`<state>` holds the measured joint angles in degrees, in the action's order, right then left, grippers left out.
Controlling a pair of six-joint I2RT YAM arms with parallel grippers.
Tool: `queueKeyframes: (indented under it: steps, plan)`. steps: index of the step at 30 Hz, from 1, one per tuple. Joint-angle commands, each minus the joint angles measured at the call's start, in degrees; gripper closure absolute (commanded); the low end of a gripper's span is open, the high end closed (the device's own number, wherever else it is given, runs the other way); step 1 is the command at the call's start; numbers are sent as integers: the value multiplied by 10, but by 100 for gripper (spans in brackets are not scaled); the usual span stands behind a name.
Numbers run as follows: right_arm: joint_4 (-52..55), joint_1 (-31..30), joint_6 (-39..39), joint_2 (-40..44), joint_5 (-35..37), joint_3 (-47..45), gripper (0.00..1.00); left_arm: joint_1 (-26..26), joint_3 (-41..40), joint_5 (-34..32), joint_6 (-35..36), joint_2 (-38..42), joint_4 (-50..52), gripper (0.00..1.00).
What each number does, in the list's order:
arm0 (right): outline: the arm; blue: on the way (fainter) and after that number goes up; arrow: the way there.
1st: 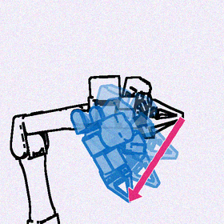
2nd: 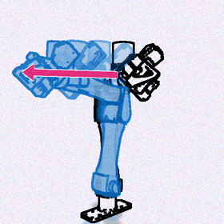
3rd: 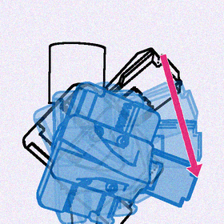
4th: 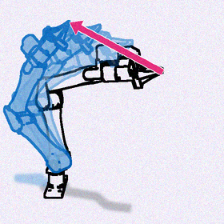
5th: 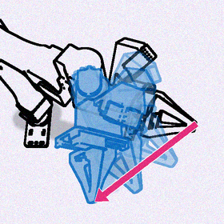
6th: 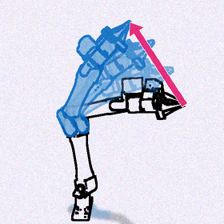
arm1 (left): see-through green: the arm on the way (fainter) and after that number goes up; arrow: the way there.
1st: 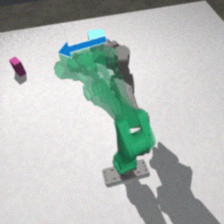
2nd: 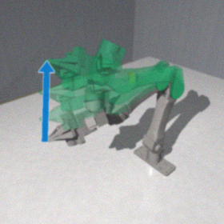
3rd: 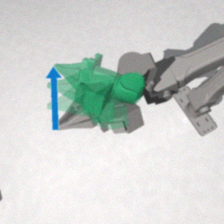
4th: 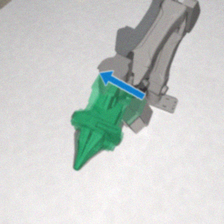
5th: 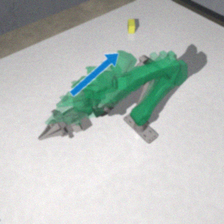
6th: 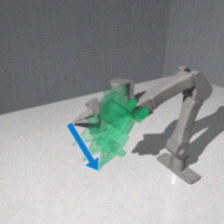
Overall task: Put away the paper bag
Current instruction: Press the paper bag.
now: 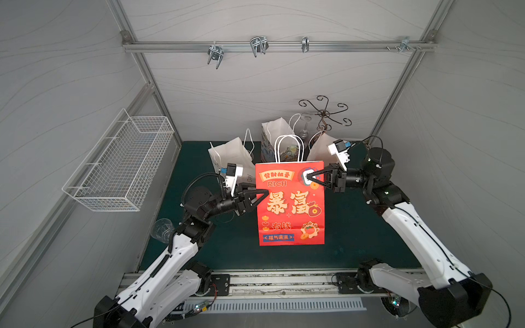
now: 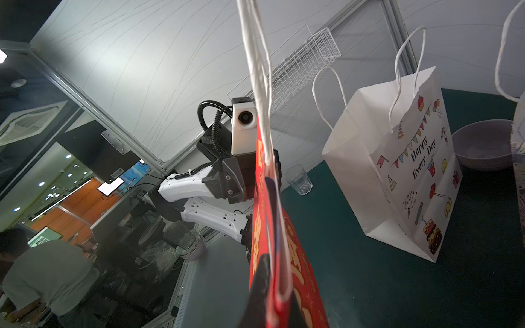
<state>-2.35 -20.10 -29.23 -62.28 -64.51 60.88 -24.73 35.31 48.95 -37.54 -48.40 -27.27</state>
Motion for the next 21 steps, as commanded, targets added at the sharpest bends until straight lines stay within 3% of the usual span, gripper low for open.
queueKeyframes:
  steps: [1,7,12,14,16,19,21]
  plan:
    - [-48,4,-12,-3,10,5,100,-1,-6,49,6,2,-2,57]
    - [-54,5,-9,-9,11,2,100,0,-22,60,-4,13,-13,97]
    - [-53,6,-8,-6,8,4,100,-1,-24,58,6,27,12,100]
    - [-53,8,-6,-2,8,5,100,-1,-24,59,16,28,25,70]
    - [-53,11,-6,0,8,7,100,0,-25,65,29,29,64,52]
    - [-53,12,-2,1,12,8,100,-1,-28,79,42,26,88,47]
    - [-55,12,-1,0,14,6,100,0,-30,92,45,24,91,56]
